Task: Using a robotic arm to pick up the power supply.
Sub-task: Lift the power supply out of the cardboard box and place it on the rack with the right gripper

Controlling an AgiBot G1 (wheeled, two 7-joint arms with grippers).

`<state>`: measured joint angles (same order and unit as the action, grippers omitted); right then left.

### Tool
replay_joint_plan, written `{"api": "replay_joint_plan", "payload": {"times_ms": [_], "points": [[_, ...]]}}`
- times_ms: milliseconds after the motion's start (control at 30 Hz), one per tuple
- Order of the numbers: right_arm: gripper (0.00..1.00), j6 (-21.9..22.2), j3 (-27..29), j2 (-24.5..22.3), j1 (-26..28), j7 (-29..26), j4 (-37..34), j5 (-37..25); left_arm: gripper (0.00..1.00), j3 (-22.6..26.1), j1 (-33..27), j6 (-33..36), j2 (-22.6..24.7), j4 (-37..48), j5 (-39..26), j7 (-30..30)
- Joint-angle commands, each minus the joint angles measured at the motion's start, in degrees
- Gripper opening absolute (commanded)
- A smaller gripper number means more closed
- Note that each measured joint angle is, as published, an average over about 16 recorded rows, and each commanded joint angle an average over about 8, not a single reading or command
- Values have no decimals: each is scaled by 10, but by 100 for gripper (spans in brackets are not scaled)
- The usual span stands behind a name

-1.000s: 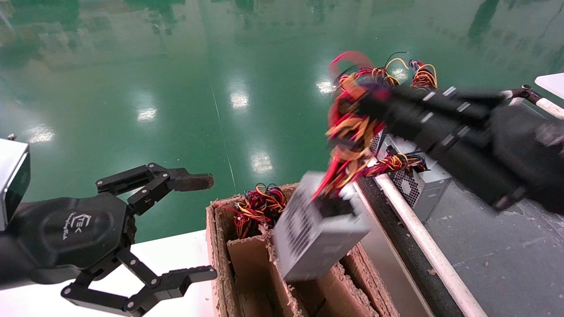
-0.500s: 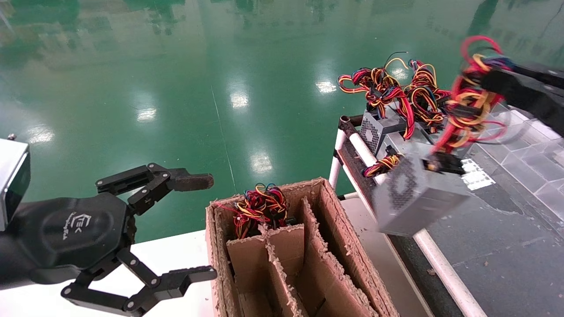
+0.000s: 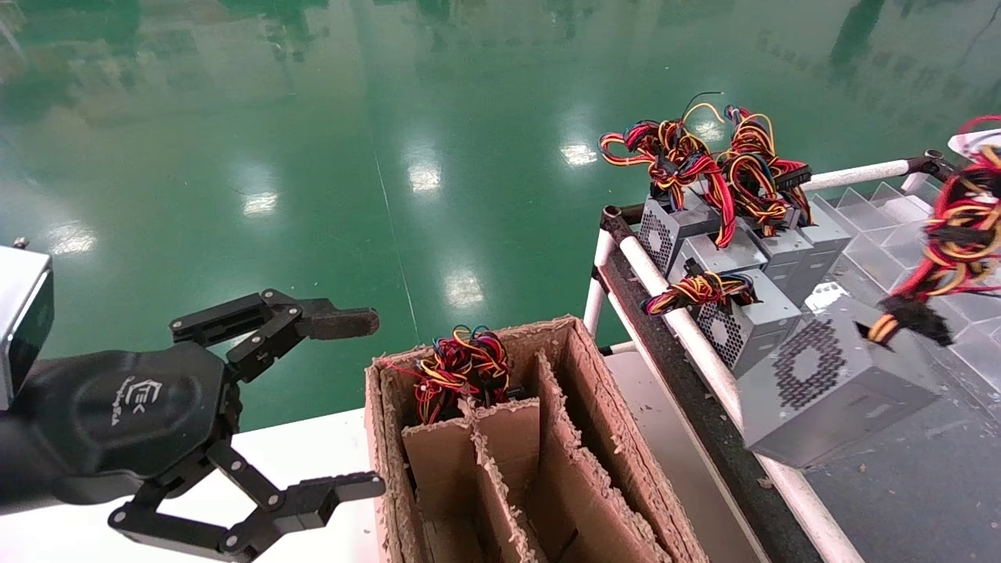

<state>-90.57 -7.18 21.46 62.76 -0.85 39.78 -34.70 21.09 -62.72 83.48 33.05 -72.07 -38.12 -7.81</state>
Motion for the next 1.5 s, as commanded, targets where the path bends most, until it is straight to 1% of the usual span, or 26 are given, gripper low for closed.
{"api": "replay_joint_plan", "payload": {"times_ms": [33, 267, 400, 567, 867, 1033, 1300, 1500], "points": [[0, 0, -2, -8, -7, 5, -15, 6, 100, 0, 0, 0, 0, 0, 0, 0], [0, 6, -20, -4, 15, 34, -59, -8, 100, 0, 0, 0, 0, 0, 0, 0], [0, 10, -35, 3, 44, 56, -82, -33, 100, 0, 0, 0, 0, 0, 0, 0], [0, 23, -59, 20, 93, 87, -113, -80, 100, 0, 0, 0, 0, 0, 0, 0], [0, 63, -100, 70, 193, 123, -172, -163, 100, 0, 0, 0, 0, 0, 0, 0], [0, 74, -118, 100, 236, 136, -197, -195, 100, 0, 0, 0, 0, 0, 0, 0], [0, 71, -148, 143, 289, 157, -233, -241, 100, 0, 0, 0, 0, 0, 0, 0], [0, 90, -167, 172, 319, 178, -269, -272, 100, 0, 0, 0, 0, 0, 0, 0]]}}
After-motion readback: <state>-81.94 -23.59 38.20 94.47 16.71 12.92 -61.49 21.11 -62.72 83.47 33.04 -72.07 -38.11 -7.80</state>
